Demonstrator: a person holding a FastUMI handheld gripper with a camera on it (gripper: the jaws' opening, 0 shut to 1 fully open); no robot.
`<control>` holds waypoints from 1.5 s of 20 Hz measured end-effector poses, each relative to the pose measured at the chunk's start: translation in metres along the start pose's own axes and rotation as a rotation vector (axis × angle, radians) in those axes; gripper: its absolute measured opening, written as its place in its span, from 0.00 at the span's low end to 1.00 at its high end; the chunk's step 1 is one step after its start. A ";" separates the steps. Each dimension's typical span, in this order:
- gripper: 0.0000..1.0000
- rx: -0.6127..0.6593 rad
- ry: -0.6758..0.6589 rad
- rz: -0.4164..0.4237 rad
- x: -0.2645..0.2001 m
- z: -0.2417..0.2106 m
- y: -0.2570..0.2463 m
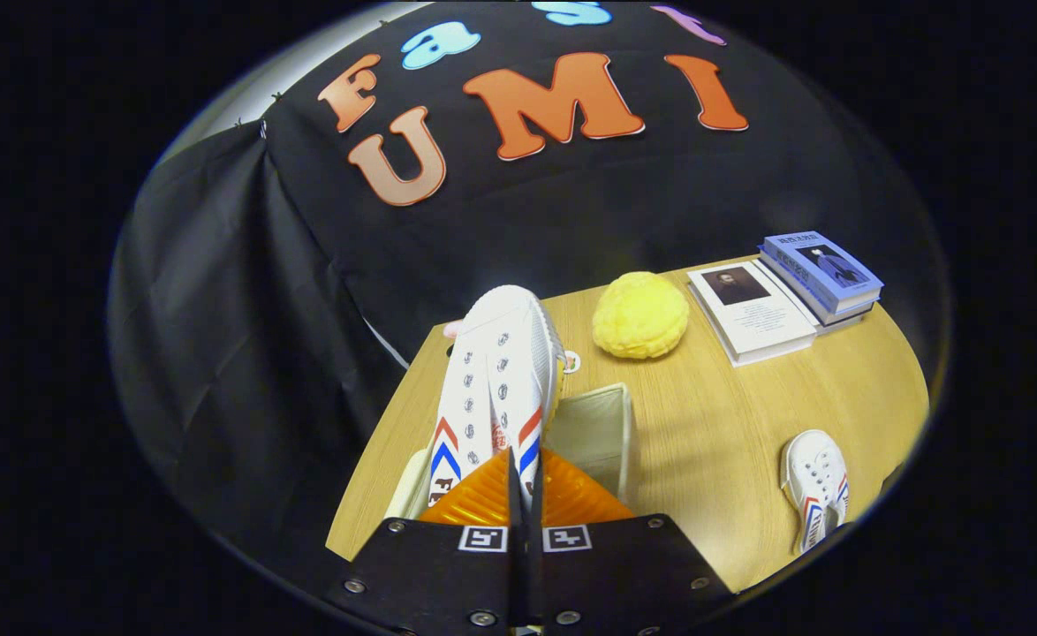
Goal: Open the storage box then place both shoes into the box .Put the left shoe in first, then the right shoe, with the right side of both shoes facing outward in a uniform manner.
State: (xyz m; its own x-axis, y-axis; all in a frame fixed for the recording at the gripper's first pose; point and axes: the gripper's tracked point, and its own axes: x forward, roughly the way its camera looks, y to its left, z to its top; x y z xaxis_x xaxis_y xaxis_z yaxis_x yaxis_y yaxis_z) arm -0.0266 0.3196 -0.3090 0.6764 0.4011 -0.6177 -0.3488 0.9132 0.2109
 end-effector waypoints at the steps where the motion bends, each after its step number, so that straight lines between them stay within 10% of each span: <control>1: 0.00 -0.009 0.005 -0.003 0.004 -0.007 0.006; 16: 0.03 0.068 0.265 0.003 0.009 -0.090 0.030; 18: 0.29 0.082 0.260 0.003 0.003 -0.087 0.032; 21: 0.99 0.071 0.234 0.002 -0.002 -0.076 0.030; 30: 0.99 0.041 0.085 -0.022 -0.034 -0.020 -0.013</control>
State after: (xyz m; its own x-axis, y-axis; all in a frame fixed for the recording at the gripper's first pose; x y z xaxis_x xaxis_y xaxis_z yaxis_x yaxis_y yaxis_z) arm -0.0581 0.2927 -0.3061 0.6258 0.3745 -0.6842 -0.3060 0.9247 0.2263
